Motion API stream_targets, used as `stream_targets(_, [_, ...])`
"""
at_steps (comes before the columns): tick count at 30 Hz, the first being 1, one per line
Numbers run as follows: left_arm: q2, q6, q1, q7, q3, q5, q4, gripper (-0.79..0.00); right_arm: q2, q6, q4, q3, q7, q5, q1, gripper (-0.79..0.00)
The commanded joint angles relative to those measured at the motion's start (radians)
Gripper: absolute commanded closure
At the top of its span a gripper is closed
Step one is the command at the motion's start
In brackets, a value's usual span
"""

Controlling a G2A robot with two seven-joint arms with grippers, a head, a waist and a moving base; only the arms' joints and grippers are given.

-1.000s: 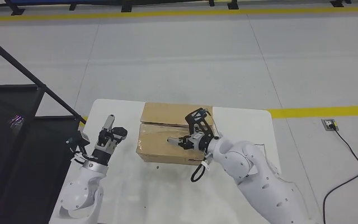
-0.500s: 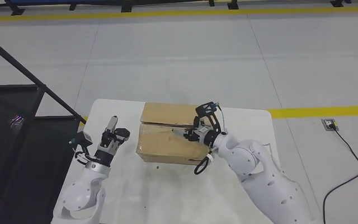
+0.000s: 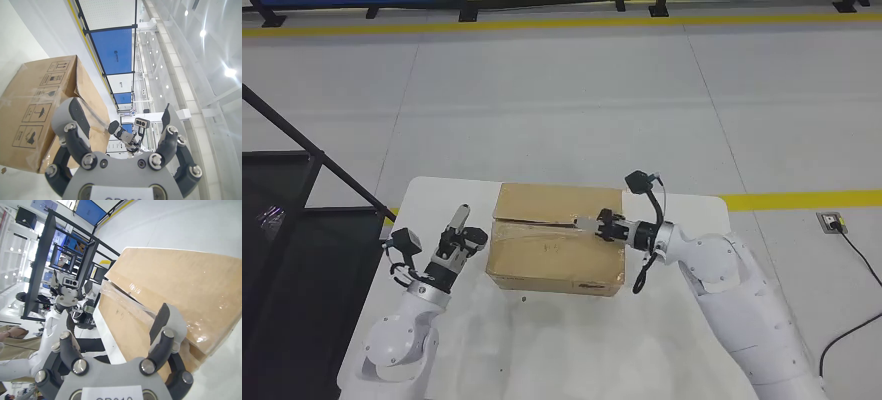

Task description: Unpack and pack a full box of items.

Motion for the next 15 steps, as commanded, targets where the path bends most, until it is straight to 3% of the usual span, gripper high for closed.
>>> stream_targets(1, [0.0, 0.006, -0.025, -0.012, 0.004, -0.004, 0.027, -0.785, -0.001, 0.01, 0.055, 0.001, 0.04, 0.047, 0.027, -0.785])
stream_targets(10, [0.003, 0.033, -0.095, -0.082, 0.015, -0.037, 0.109, -0.785, -0.012, 0.003, 0.189, -0.026, 0.117, 0.151, 0.102, -0.785])
stream_targets(15, [0.002, 0.029, -0.126, -0.031, 0.016, -0.03, 0.159, -0.785, -0.018, -0.017, 0.229, -0.046, 0.144, 0.184, 0.127, -0.785])
